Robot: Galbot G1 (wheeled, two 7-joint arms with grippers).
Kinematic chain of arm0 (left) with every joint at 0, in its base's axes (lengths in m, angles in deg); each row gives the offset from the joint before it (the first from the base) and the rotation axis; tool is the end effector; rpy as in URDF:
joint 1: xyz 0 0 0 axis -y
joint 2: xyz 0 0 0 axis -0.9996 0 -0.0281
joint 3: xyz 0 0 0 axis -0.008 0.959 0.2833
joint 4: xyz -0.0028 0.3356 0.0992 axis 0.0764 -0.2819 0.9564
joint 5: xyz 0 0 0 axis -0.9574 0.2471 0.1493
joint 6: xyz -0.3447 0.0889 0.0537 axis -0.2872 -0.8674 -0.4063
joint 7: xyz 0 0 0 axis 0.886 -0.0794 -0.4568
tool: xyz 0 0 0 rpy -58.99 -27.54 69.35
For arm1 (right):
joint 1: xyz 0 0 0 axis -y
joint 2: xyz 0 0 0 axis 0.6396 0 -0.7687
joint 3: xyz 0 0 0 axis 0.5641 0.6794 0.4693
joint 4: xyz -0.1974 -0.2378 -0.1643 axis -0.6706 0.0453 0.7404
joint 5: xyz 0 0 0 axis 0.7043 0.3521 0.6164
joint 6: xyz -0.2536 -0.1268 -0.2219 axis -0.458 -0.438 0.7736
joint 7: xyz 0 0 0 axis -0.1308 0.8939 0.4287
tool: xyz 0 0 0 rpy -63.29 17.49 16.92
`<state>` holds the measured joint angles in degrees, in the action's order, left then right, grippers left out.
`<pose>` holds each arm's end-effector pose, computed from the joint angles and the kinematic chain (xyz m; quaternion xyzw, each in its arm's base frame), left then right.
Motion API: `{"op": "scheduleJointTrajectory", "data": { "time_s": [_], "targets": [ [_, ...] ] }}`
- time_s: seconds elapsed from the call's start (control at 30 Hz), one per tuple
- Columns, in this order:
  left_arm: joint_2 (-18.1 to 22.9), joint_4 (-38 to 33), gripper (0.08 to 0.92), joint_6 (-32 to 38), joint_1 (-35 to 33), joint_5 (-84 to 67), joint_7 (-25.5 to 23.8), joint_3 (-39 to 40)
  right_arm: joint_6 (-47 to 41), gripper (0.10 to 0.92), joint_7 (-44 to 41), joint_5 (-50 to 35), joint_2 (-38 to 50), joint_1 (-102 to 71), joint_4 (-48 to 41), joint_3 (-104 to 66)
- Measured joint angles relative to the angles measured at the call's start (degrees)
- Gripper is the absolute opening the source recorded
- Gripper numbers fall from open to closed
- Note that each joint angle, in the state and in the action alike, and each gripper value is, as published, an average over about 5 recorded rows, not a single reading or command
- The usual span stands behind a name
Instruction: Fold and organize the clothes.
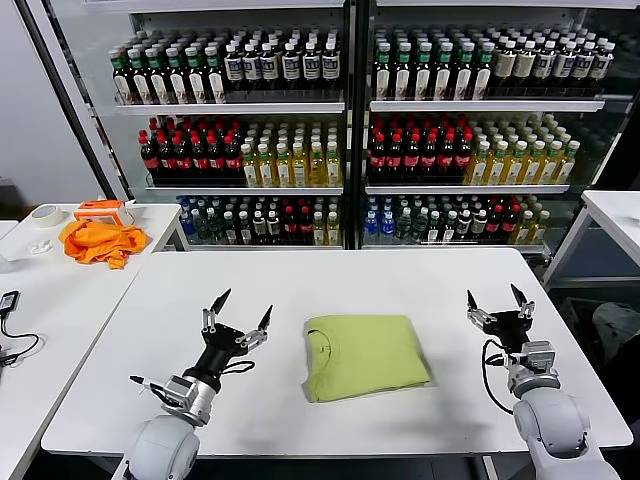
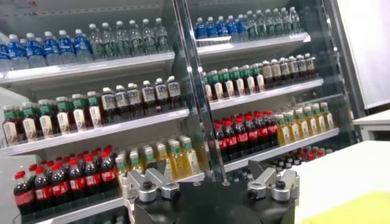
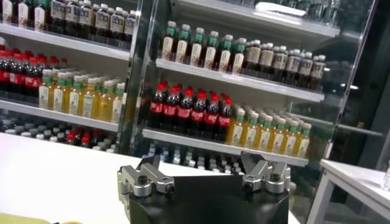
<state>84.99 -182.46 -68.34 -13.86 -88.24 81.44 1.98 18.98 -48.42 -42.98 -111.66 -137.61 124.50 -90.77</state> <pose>0.2798 0.0414 -0.2991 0.1572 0.9821 0.0943 0.0437 0.3154 -0.1417 -0.2810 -0.0213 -0.9918 0.1193 0.0403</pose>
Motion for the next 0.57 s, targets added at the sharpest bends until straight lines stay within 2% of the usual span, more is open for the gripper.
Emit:
{"op": "scheduleJointTrajectory", "data": {
  "time_s": [0.57],
  "targets": [
    [0.56, 4.13, 0.823, 0.74, 3.76, 1.31, 3.36, 1.11, 4.61, 0.823, -0.44, 2.54, -1.36, -0.46, -2.16, 0.23]
  ]
}}
